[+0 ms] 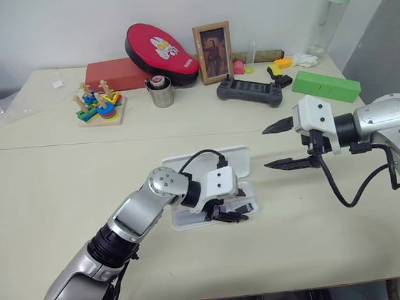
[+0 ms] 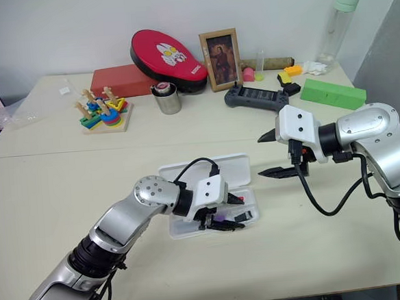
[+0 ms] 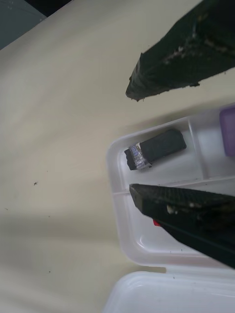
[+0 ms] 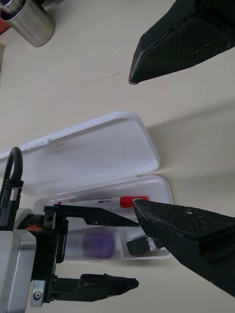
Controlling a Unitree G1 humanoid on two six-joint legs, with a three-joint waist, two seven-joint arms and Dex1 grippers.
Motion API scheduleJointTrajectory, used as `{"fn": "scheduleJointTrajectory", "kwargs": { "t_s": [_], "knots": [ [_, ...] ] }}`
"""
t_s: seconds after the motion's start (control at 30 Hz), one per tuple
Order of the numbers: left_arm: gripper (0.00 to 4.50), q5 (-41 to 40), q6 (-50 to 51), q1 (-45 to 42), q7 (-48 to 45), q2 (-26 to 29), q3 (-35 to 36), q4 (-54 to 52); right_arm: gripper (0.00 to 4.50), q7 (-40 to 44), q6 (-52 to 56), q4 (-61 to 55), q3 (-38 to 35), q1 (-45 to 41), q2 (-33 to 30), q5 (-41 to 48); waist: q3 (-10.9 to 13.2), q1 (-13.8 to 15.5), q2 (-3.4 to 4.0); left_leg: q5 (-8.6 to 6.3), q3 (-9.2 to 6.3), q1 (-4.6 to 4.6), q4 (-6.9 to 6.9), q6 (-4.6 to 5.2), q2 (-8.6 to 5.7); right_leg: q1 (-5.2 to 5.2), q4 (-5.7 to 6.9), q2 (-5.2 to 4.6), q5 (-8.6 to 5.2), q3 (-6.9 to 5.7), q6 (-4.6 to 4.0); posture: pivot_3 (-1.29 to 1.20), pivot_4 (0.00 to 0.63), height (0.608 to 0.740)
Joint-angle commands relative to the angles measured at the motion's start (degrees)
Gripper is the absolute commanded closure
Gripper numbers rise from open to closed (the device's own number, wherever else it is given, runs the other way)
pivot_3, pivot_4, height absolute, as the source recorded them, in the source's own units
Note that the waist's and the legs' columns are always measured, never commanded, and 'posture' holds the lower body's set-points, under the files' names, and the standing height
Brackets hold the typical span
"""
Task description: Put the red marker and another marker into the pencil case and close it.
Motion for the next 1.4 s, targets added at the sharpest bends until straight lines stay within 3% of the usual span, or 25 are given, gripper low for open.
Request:
{"fn": "scheduleJointTrajectory", "kwargs": {
  "t_s": [0.03,0.13,0.5,0.63,0.97,1.07,1.4],
  "knots": [
    [0.63,-1.1,-0.1,-0.8,0.3,-0.5,2.6,-2.1,0.57,-0.4,0.0,-1.9,-2.8,-0.1,-0.4,0.9,0.0,0.0,0.0,0.0,0.0,0.0,0.0,0.0,0.0,0.0,0.0,0.0,0.0,0.0,0.0,0.0,0.15,0.74],
    [0.05,-5.4,3.7,-2.1,0.7,-0.3,7.5,-6.1,0.57,-0.4,-0.1,-1.4,-2.9,-0.7,-0.2,0.8,0.0,0.0,0.0,0.0,0.0,0.0,0.0,0.0,0.0,0.0,0.0,0.0,0.0,0.0,0.0,0.0,0.15,0.74],
    [0.05,-25.6,20.7,-1.9,2.7,10.2,29.5,-19.7,0.57,-1.8,1.2,1.0,-3.8,-3.6,1.9,1.0,0.0,-0.4,0.0,0.0,-0.02,0.0,0.0,0.0,0.0,0.01,0.0,0.0,0.0,-0.01,0.01,0.0,0.15,0.74],
    [0.05,-26.0,21.7,0.3,4.1,18.8,39.6,-19.3,0.57,-3.9,0.7,4.3,-2.9,-6.5,4.8,-0.5,0.0,-0.8,0.0,0.0,-0.02,0.01,0.01,0.0,0.01,-0.02,0.03,0.01,0.0,0.0,0.0,0.0,0.15,0.74],
    [0.05,-25.1,21.4,12.7,4.8,29.9,54.7,-15.4,0.57,-6.7,-2.6,13.3,-0.2,-11.5,11.0,-4.6,0.0,-0.7,0.02,0.0,0.02,0.02,-0.05,0.0,0.01,-0.06,0.0,0.0,0.0,0.01,-0.01,0.0,0.15,0.74],
    [0.0,-23.7,19.4,17.2,5.3,30.5,56.1,-15.3,1.0,-7.6,-4.2,17.0,0.7,-12.9,13.6,-6.1,0.0,-0.7,0.03,0.0,0.02,0.02,-0.08,0.0,0.02,-0.08,0.0,0.0,0.0,0.01,-0.01,0.0,0.15,0.74],
    [0.0,-25.6,18.5,20.2,6.9,30.4,57.6,-15.4,3.5,-7.2,-11.3,29.9,3.6,-16.6,21.0,-10.5,0.0,-0.6,0.06,0.0,0.02,0.01,-0.1,-0.01,0.02,-0.1,0.03,0.0,0.0,0.01,-0.02,0.0,0.15,0.74]
  ]
}}
